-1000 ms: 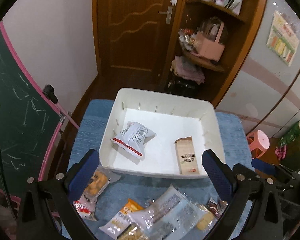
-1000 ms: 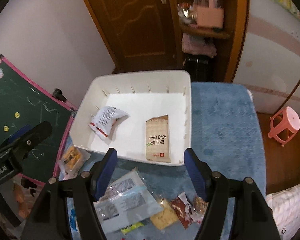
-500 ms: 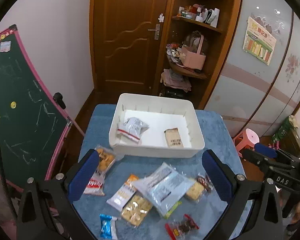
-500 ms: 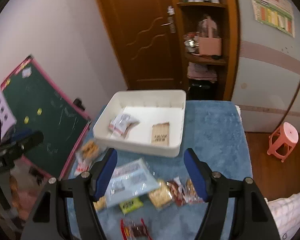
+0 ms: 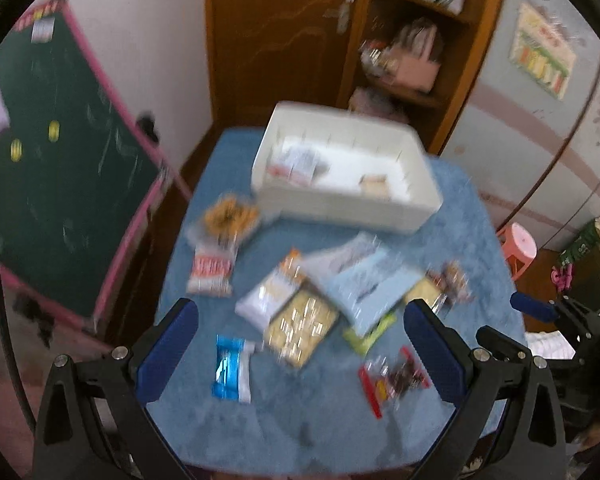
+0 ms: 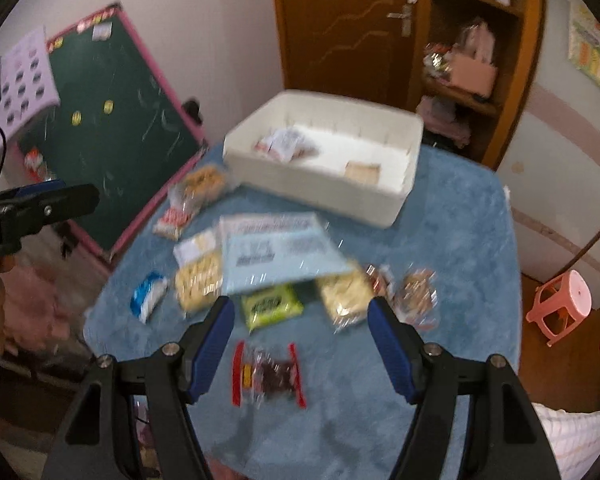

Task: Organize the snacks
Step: 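Move both tools back over the remaining snacks, then grasp the red-edged jerky pack with the right gripper while the left grasps the blue wrapper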

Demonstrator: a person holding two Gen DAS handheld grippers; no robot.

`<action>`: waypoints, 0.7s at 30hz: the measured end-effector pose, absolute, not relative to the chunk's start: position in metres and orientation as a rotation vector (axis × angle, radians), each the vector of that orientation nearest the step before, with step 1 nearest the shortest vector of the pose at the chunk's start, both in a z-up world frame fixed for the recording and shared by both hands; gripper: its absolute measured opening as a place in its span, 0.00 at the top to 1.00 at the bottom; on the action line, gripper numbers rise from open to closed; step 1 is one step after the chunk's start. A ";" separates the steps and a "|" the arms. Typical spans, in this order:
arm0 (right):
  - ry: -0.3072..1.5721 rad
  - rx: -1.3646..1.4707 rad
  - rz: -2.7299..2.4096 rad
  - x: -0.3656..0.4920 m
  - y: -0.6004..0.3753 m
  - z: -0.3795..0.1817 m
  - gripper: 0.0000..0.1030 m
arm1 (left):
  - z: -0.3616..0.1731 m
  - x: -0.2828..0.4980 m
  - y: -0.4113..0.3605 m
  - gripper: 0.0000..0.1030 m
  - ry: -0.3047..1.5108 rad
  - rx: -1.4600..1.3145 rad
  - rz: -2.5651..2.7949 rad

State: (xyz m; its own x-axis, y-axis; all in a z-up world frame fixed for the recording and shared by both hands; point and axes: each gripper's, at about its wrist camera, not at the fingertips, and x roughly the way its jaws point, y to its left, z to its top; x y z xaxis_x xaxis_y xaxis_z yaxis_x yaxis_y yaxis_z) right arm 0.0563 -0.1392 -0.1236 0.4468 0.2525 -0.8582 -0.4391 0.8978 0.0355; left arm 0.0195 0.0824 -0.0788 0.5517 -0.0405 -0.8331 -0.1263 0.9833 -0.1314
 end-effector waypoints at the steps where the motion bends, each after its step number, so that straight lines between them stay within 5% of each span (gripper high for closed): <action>1: 1.045 -0.202 0.436 0.054 -0.138 -0.132 0.32 | -0.091 0.018 0.086 0.01 1.024 -0.201 0.056; 21: 1.327 -0.188 0.425 0.045 -0.132 -0.236 0.32 | -0.230 0.004 0.120 0.08 1.350 -0.231 0.108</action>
